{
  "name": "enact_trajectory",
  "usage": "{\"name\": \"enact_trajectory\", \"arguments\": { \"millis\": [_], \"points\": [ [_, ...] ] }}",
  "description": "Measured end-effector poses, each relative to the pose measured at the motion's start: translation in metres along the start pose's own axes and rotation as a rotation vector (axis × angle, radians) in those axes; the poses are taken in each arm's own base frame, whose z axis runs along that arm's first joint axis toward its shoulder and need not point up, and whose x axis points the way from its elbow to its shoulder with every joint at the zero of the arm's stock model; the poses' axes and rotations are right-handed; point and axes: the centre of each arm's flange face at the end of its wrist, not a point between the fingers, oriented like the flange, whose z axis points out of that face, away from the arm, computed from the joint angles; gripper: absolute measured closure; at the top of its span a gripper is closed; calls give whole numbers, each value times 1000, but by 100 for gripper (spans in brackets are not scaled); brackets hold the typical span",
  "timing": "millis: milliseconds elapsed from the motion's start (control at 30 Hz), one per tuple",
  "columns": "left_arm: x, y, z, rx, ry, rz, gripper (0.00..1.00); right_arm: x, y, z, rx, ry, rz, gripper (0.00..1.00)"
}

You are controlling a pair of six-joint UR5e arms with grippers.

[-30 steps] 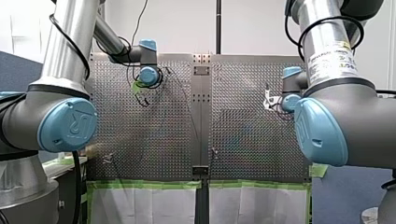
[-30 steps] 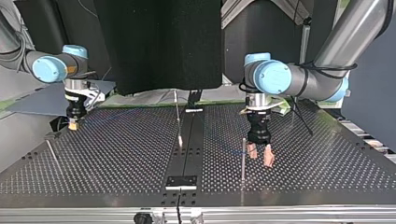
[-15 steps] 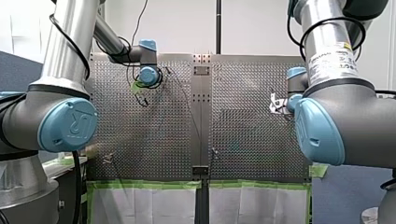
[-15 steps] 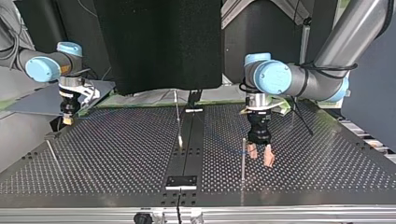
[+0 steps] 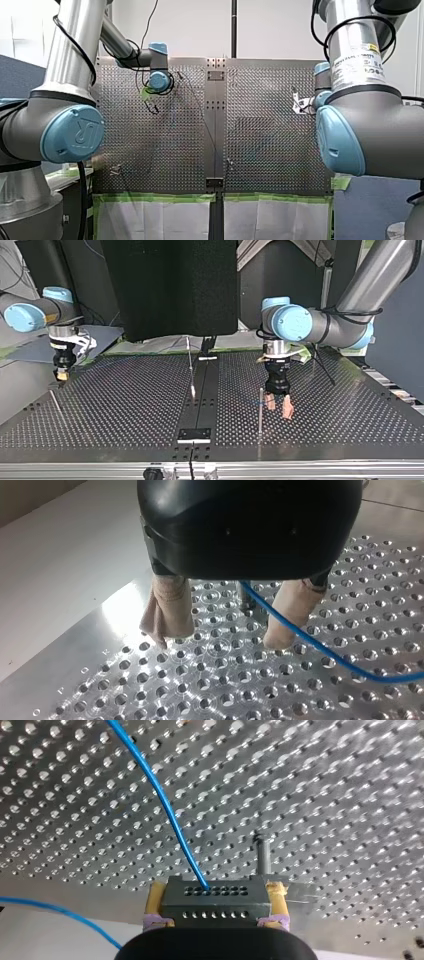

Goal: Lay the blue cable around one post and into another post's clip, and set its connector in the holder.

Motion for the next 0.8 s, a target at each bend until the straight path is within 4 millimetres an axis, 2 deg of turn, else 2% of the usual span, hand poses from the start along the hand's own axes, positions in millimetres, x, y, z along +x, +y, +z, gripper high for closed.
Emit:
{"name": "enact_trajectory", "arguments": {
  "millis": [133, 433, 800],
  "points": [
    [0, 0, 0, 0, 0, 0, 0, 2, 5, -1, 23, 5, 14, 100],
    [0, 1, 0, -2, -2, 7, 0, -14, 20, 0, 72, 44, 62, 100],
    [-1, 1, 1, -4, -3, 13, 0, -2, 48, 5, 114, 110, 85, 100]
  ]
}}
